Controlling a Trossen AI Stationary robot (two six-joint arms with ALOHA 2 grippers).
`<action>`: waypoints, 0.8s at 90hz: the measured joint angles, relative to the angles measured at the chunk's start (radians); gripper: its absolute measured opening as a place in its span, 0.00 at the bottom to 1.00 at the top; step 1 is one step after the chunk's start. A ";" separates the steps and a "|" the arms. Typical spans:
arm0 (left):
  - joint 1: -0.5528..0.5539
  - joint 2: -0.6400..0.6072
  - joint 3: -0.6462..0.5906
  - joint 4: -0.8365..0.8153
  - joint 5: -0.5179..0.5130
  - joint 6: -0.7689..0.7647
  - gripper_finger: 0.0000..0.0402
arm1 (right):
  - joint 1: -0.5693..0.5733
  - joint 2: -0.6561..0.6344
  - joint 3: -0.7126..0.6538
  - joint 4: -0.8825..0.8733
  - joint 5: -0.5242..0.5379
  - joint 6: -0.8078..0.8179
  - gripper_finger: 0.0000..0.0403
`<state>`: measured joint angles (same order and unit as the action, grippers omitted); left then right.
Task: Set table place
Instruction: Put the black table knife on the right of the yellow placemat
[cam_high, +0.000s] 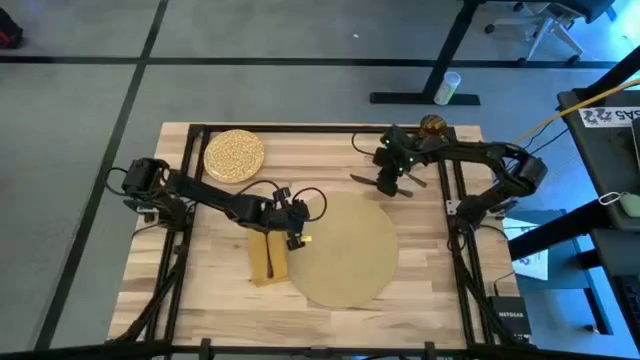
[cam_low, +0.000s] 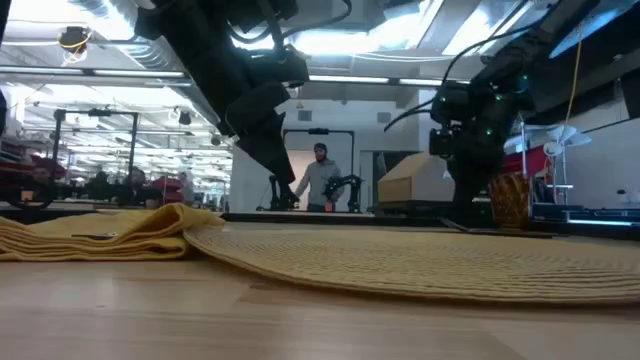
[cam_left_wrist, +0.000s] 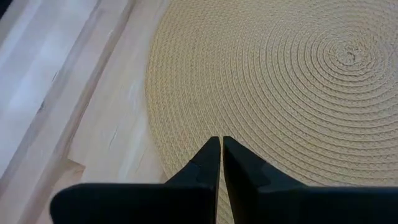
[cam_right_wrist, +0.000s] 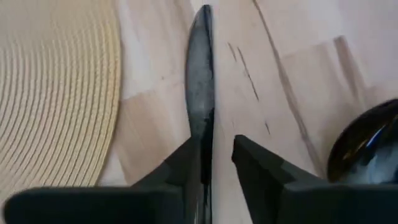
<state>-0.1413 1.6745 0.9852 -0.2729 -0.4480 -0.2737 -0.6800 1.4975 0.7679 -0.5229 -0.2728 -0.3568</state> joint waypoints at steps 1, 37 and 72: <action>0.000 0.000 0.000 0.000 0.000 0.000 0.00 | 0.000 0.000 0.000 -0.011 0.000 -0.008 0.25; 0.024 0.000 0.000 0.001 0.003 0.012 0.00 | 0.000 0.001 -0.043 -0.181 0.142 -0.122 0.26; 0.192 0.000 0.000 0.127 0.236 0.101 0.00 | -0.002 -0.002 -0.154 -0.050 0.088 -0.091 0.19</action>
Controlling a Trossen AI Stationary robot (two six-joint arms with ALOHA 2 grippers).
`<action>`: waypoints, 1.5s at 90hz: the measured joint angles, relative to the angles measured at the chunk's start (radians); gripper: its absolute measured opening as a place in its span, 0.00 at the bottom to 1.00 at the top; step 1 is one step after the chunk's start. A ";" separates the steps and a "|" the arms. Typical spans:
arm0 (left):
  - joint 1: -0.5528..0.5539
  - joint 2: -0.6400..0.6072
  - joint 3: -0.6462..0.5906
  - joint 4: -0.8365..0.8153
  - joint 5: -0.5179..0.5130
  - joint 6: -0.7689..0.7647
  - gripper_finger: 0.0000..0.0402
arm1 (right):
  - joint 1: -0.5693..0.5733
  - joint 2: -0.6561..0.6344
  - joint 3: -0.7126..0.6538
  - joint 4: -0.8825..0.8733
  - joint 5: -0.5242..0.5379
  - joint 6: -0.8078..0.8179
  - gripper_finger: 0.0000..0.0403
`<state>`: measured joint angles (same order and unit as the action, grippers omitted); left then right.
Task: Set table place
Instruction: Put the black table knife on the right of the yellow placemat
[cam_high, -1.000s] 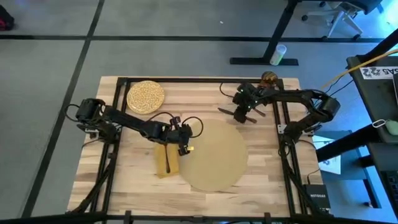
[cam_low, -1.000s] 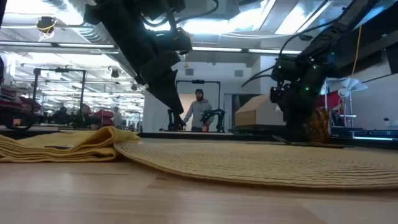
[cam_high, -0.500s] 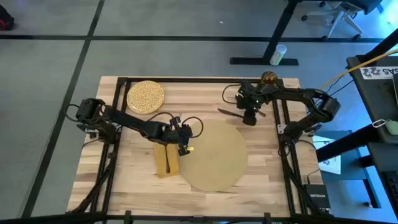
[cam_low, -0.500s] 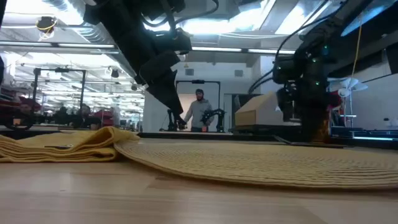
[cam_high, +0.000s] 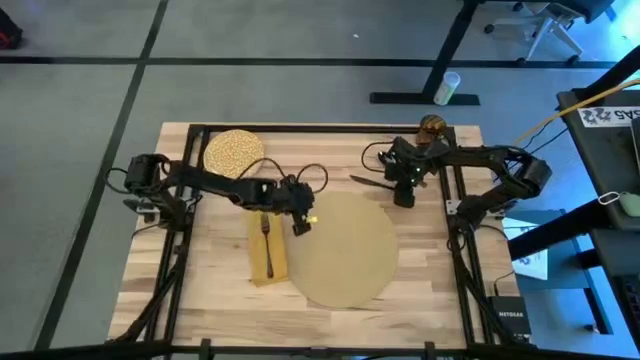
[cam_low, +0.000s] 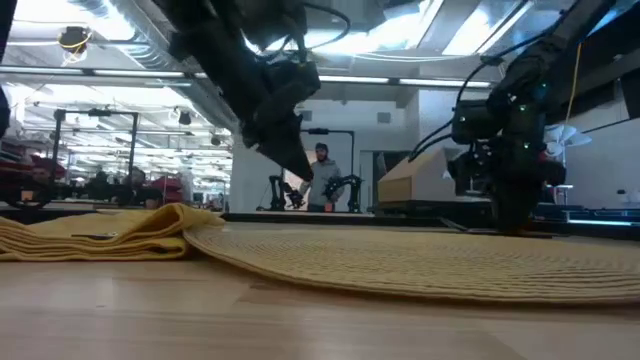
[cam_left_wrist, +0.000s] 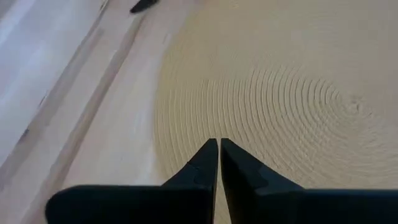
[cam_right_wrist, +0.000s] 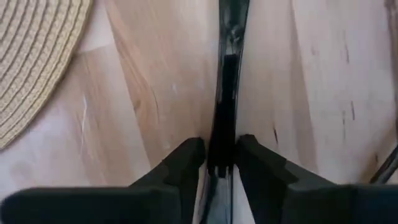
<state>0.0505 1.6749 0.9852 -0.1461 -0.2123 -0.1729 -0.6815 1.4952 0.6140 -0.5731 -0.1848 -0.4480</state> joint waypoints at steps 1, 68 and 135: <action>0.004 0.000 0.000 0.002 0.006 0.003 0.00 | 0.000 0.000 0.000 0.001 0.000 0.000 0.18; 0.047 0.000 -0.035 0.005 0.116 -0.008 0.00 | 0.062 0.014 -0.012 0.190 -0.275 -0.024 0.01; 0.007 0.000 -0.081 0.032 0.162 -0.055 0.00 | 0.104 0.051 0.001 0.303 -0.169 0.004 0.00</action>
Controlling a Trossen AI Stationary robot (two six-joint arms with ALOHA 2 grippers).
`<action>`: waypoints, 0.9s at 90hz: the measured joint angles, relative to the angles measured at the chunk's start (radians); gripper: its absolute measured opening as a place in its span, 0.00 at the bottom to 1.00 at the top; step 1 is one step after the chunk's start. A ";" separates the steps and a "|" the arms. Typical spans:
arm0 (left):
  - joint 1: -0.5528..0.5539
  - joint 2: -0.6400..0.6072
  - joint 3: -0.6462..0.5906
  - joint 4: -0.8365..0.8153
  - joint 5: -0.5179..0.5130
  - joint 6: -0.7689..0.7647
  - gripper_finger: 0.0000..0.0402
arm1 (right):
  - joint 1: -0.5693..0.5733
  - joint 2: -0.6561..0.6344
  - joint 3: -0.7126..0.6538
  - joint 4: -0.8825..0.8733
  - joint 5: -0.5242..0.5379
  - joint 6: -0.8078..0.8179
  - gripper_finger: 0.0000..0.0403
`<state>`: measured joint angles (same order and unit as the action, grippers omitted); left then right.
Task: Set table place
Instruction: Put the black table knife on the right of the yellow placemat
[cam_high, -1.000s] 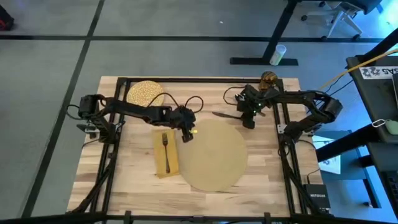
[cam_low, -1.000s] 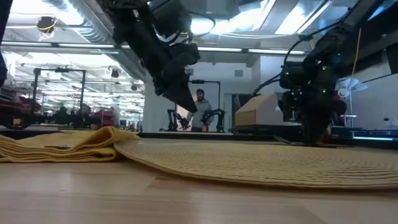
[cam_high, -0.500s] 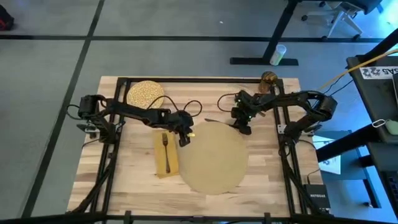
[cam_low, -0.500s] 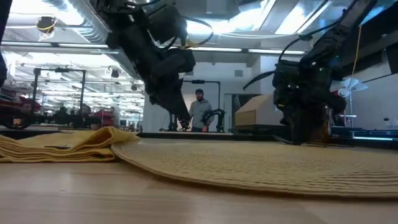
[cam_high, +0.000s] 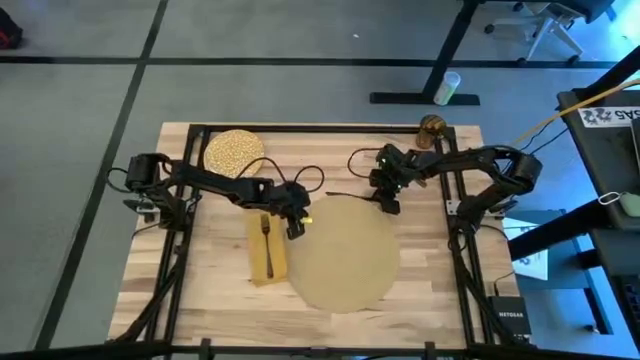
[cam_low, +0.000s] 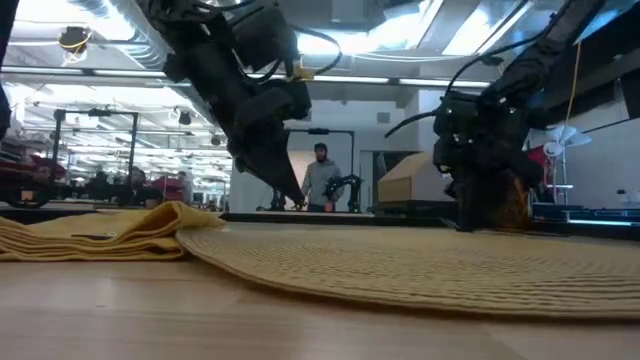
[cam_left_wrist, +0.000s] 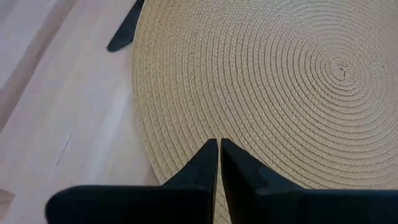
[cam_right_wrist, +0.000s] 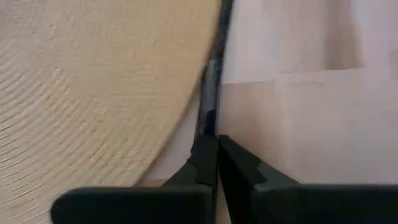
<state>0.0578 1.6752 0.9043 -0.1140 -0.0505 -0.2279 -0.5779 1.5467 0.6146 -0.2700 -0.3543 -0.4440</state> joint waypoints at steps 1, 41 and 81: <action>0.000 0.000 0.000 0.000 0.000 0.000 0.00 | -0.002 0.000 0.001 0.000 0.005 0.000 0.00; 0.092 0.000 0.000 0.106 -0.008 0.026 0.00 | -0.078 0.003 0.048 -0.005 0.049 -0.033 0.00; 0.242 0.008 0.013 0.107 0.085 0.053 0.00 | -0.068 0.002 0.070 0.042 0.039 -0.036 0.00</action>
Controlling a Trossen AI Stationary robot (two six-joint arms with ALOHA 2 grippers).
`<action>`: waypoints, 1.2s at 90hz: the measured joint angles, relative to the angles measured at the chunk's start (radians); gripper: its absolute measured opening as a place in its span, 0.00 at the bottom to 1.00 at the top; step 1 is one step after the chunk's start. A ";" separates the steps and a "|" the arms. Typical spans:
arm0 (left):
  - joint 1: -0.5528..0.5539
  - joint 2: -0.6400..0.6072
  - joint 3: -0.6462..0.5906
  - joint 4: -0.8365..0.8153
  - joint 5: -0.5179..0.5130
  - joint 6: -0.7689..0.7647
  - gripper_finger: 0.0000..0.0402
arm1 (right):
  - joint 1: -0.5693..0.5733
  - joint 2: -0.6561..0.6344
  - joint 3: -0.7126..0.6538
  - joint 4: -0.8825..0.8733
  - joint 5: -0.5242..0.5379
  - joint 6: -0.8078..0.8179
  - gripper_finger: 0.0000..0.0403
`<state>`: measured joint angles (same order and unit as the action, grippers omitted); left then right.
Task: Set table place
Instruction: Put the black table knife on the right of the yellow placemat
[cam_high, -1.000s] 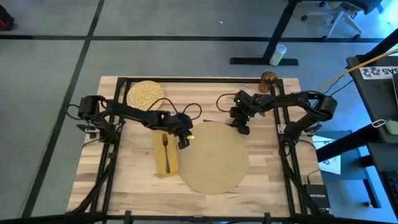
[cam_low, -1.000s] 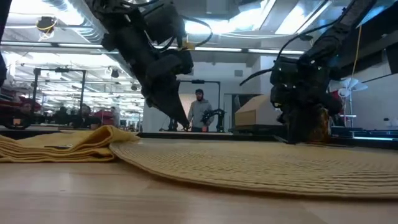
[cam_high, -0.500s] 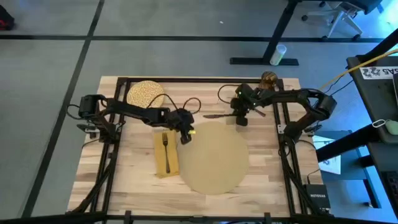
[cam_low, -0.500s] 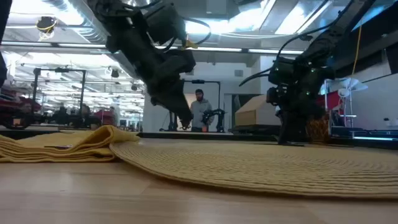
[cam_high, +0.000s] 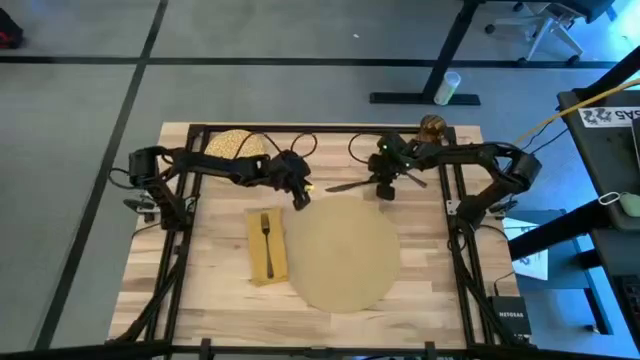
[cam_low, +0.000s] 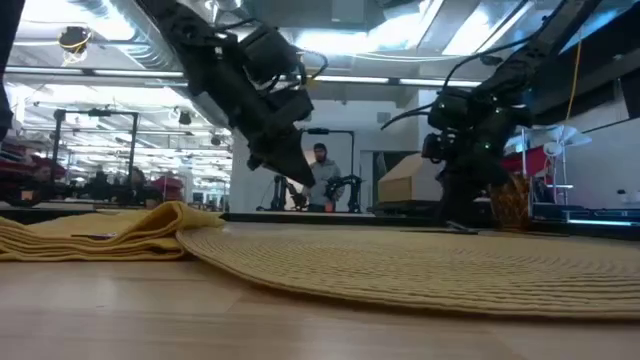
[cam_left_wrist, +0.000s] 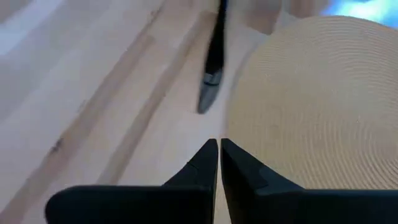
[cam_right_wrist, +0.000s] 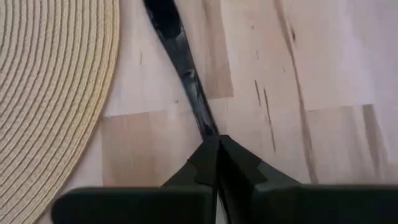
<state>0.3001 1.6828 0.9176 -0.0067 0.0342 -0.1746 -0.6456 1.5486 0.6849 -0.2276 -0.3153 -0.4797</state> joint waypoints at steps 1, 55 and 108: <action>0.003 0.001 0.000 0.000 0.004 0.001 0.00 | 0.000 0.000 0.001 0.000 -0.003 0.000 0.00; 0.186 0.142 0.033 0.217 0.370 -0.297 0.00 | 0.136 0.048 0.003 0.200 -0.034 -0.081 0.00; 0.242 0.237 0.097 0.155 0.565 -0.207 0.00 | 0.150 0.153 0.003 0.308 0.002 -0.086 0.00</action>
<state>0.5425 1.9203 1.0142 0.1485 0.5992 -0.3816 -0.4961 1.7012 0.6876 0.0802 -0.3136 -0.5661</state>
